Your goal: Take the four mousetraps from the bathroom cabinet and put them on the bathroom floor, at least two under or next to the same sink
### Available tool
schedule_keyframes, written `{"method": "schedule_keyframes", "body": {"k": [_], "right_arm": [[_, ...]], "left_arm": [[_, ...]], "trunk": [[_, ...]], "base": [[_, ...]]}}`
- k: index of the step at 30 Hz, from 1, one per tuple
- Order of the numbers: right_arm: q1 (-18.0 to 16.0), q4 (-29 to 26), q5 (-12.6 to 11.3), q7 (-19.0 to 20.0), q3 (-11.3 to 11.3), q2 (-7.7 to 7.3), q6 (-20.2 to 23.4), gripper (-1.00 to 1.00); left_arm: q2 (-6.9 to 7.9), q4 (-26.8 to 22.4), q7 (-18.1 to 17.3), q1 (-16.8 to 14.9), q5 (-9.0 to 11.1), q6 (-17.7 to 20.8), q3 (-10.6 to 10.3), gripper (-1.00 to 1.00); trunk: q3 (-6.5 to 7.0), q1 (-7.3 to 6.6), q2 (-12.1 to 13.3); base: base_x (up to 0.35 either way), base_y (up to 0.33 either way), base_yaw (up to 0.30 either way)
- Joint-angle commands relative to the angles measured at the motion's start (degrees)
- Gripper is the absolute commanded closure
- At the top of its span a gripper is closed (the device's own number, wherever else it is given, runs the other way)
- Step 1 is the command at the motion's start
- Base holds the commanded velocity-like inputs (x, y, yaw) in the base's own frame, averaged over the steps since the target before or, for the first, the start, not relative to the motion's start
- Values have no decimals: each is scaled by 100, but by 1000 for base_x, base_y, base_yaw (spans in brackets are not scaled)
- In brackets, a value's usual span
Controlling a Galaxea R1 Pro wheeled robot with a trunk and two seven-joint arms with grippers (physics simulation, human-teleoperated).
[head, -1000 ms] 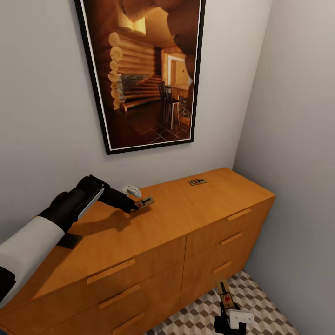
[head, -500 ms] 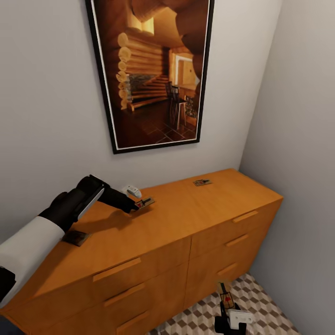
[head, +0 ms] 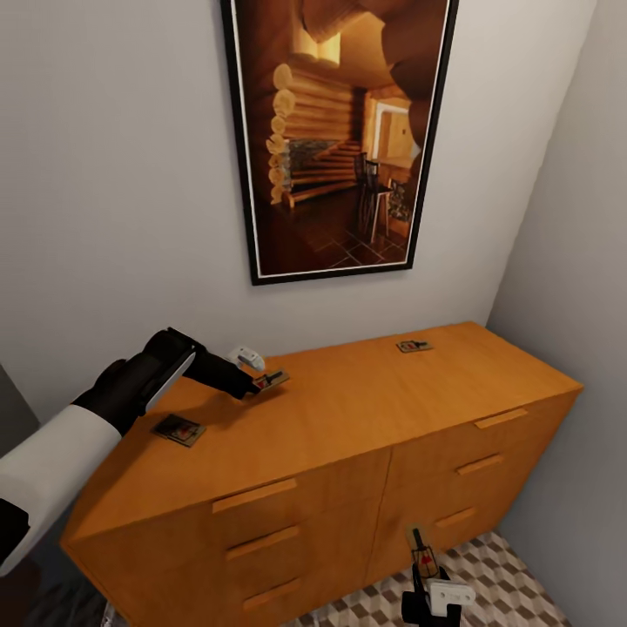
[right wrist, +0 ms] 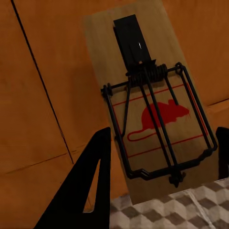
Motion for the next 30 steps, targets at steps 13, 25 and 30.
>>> {"method": "schedule_keyframes", "body": {"k": [13,25,30], "right_arm": [[-6,2,-9,-44,51,1,-10,100],[-4,2,-9,-44,51,1,-10,100],[-5,2,-9,-44,51,1,-10,100]], "left_arm": [[11,13,32,-10,38,27,-19,100],[6,-24,32,-11,46,27,-23,100],[6,-35,32,-9,46,27,-24,100]], "trunk": [[-6,0,-3],[-12,0,-3],[-12,0,-3]], "base": [[0,0,211],[-161,0,189],[-332,0,17]]}}
